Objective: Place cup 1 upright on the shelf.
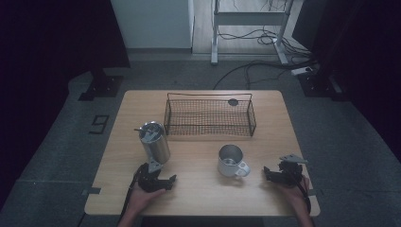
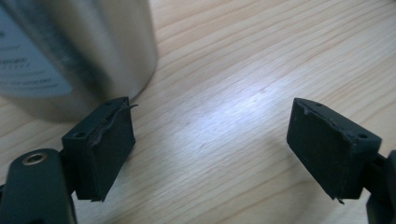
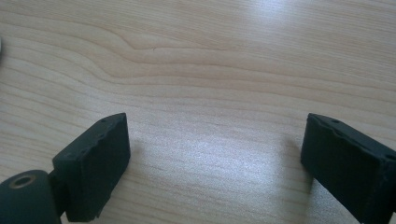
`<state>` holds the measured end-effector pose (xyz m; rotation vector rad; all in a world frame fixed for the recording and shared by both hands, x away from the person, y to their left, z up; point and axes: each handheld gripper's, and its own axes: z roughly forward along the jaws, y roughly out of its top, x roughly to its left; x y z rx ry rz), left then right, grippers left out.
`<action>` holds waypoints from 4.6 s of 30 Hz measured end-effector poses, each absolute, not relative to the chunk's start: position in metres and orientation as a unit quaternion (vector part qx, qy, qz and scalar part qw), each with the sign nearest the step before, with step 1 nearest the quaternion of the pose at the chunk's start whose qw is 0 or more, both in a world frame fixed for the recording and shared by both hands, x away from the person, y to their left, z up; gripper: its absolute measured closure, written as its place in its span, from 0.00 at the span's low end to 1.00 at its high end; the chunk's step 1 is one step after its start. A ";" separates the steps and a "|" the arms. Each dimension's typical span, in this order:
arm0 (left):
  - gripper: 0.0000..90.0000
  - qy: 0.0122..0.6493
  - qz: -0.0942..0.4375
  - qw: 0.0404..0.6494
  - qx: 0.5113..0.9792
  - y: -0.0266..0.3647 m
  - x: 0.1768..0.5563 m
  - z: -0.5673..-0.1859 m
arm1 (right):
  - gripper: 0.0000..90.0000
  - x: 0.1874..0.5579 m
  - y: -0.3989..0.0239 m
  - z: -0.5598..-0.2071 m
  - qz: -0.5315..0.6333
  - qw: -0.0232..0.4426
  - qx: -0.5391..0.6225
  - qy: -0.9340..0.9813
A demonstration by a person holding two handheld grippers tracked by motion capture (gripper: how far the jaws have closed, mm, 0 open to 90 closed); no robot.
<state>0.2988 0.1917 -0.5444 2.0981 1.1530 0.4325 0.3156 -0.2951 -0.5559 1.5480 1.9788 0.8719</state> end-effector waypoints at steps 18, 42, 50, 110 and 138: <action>0.18 0.434 0.177 0.415 0.780 0.211 0.290 -0.514 | 0.09 0.316 -0.295 -0.556 0.318 0.239 0.566 0.722; 0.16 0.459 0.205 0.444 0.742 0.241 0.286 -0.486 | 0.10 0.315 -0.295 -0.556 0.320 0.239 0.565 0.722; 0.15 0.473 0.220 0.446 0.728 0.253 0.290 -0.477 | 0.11 0.315 -0.295 -0.556 0.322 0.239 0.562 0.724; 0.04 0.468 0.241 0.427 0.735 0.229 0.353 -0.473 | 0.12 0.315 -0.295 -0.556 0.322 0.240 0.563 0.722; 0.04 0.468 0.250 0.420 0.736 0.220 0.369 -0.482 | 0.12 0.315 -0.296 -0.556 0.322 0.241 0.563 0.722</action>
